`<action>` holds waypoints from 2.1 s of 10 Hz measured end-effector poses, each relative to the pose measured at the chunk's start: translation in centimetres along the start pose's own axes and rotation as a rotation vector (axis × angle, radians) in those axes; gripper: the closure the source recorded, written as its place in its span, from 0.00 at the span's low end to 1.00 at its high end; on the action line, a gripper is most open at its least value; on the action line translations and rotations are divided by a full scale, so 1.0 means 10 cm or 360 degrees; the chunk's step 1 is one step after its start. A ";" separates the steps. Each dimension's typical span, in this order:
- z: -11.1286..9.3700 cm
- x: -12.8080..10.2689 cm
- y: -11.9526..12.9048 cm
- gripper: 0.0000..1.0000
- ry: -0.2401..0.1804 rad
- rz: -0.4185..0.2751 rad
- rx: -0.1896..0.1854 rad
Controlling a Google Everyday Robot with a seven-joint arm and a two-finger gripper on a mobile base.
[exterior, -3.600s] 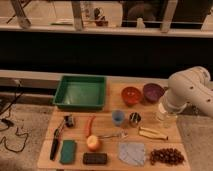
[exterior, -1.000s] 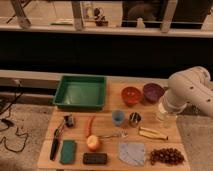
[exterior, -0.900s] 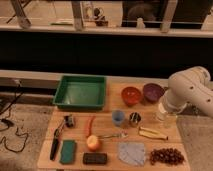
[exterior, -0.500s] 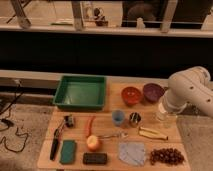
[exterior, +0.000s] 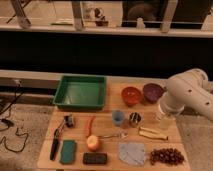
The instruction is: Place grapes in plastic cup
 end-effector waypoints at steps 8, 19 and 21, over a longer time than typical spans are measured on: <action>0.22 0.16 0.44 0.20 0.0058 0.0132 0.0021; 0.48 0.47 0.81 0.20 0.0144 0.0286 0.0004; 0.47 0.49 0.82 0.20 0.0144 0.0291 0.0003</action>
